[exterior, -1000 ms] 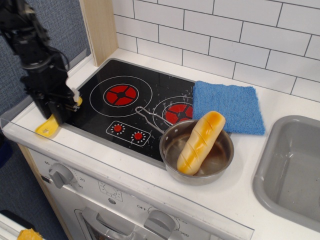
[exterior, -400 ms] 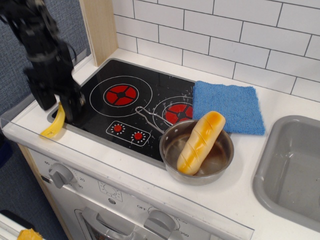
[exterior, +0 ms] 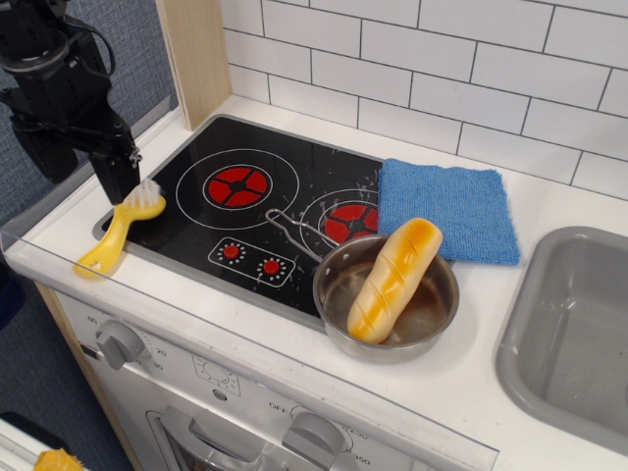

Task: Move the yellow brush to lower left of cooktop

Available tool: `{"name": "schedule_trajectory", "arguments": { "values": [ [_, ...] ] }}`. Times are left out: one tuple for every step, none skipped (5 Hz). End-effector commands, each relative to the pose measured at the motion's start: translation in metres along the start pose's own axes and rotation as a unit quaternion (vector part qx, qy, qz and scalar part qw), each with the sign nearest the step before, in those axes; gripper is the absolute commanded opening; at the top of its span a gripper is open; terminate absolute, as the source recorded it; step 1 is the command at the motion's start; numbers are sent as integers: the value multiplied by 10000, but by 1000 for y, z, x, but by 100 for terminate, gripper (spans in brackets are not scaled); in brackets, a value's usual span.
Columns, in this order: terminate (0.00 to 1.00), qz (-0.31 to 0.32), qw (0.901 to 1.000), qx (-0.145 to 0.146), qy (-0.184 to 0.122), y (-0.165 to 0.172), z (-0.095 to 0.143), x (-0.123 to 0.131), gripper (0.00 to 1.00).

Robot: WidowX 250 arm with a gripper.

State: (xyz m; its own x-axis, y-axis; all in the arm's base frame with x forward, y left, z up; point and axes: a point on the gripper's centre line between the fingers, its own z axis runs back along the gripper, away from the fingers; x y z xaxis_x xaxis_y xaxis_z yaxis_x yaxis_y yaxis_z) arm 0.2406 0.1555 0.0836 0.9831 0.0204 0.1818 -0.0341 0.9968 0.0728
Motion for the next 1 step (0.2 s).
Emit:
{"name": "schedule_trajectory", "arguments": {
  "values": [
    [100, -32, 9998, 102, -166, 4, 10, 1, 100]
  ]
}}
